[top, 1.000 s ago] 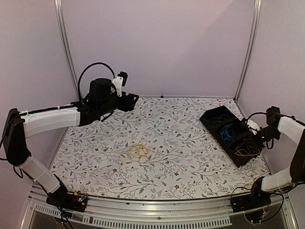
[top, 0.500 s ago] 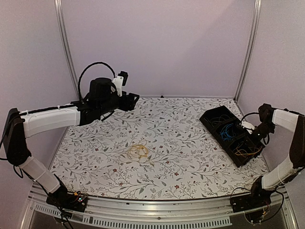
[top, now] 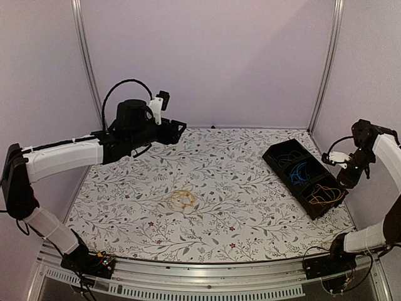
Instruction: Untangle the cables
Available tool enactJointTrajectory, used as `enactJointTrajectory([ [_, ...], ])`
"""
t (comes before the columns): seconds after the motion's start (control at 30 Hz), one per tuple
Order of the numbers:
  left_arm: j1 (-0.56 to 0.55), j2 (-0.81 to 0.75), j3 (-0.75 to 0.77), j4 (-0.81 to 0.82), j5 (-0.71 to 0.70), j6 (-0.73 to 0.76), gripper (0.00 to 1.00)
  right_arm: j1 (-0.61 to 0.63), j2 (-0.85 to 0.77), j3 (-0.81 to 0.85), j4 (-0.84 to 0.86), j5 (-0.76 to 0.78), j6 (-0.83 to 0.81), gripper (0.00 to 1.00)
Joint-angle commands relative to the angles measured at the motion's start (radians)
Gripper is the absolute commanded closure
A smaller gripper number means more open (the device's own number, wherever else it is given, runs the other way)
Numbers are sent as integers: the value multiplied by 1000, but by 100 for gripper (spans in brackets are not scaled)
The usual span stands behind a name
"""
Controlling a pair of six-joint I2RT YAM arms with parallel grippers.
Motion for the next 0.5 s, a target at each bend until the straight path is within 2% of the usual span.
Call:
enactJointTrajectory([
  [0.0, -11, -54, 23, -1, 37, -25, 27, 7, -122, -166, -62, 234, -184, 47],
  [0.17, -12, -73, 16, 3, 44, -34, 27, 6, -240, -299, 118, 349, -326, 43],
  [0.47, -14, -55, 10, 5, 36, -33, 27, 8, -91, -184, 142, 253, -191, 46],
])
